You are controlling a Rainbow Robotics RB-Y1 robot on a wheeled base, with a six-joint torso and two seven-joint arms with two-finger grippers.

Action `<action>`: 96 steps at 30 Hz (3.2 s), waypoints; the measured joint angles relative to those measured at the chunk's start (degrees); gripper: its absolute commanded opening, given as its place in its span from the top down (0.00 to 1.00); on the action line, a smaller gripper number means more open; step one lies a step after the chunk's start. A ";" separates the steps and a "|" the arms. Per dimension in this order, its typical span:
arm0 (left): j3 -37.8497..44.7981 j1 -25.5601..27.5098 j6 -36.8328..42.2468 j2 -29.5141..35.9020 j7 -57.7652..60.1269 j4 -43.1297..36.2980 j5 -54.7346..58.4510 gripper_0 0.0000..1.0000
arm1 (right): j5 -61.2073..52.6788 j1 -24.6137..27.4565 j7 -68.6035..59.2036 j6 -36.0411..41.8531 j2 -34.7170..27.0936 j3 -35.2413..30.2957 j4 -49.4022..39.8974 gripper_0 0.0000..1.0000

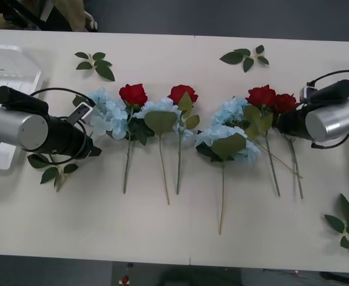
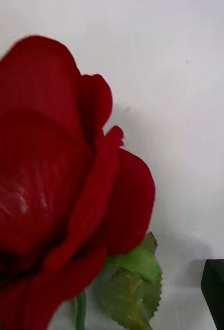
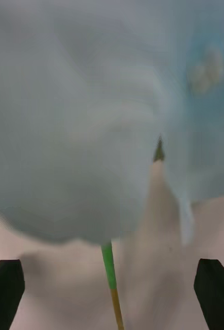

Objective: Put the red flowers into the right box and the blue flowers into the left box

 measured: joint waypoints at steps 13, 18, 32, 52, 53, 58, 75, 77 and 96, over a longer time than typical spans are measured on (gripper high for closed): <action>-2.51 -0.02 -2.35 0.00 0.00 0.45 -0.68 0.94 | 0.03 -0.54 0.00 -0.01 0.01 0.10 0.60 0.90; -2.57 -0.07 -2.49 0.00 0.00 0.48 -0.68 1.00 | 0.03 -0.53 0.00 -0.01 0.02 0.10 0.62 1.00; -2.57 -0.07 -7.46 1.04 0.00 0.55 -0.02 1.00 | -1.88 -0.89 0.00 3.23 -0.28 -0.63 0.47 1.00; -2.59 0.34 -7.48 28.27 0.01 -15.37 19.52 1.00 | -6.72 7.36 0.01 17.20 -16.20 -15.94 -24.88 1.00; -2.59 0.34 -7.48 29.66 0.01 -15.36 20.51 1.00 | -6.72 7.96 0.02 17.80 -16.93 -16.95 -25.86 1.00; -2.59 0.34 -6.75 35.74 0.01 -14.63 25.36 1.00 | -6.72 10.46 1.78 18.37 -20.43 -21.92 -27.77 1.00; -2.59 0.34 -5.35 40.23 0.01 5.90 22.79 1.00 | -7.96 10.98 26.95 3.98 -26.67 -24.65 -6.71 1.00; -2.59 0.34 -6.43 39.68 0.01 8.20 18.79 1.00 | -6.31 10.98 26.95 1.13 -26.67 -24.62 -4.47 1.00; -2.58 0.27 -14.37 27.03 0.01 21.37 8.38 0.99 | -0.72 -2.42 30.12 -20.64 -21.84 -8.96 21.57 1.00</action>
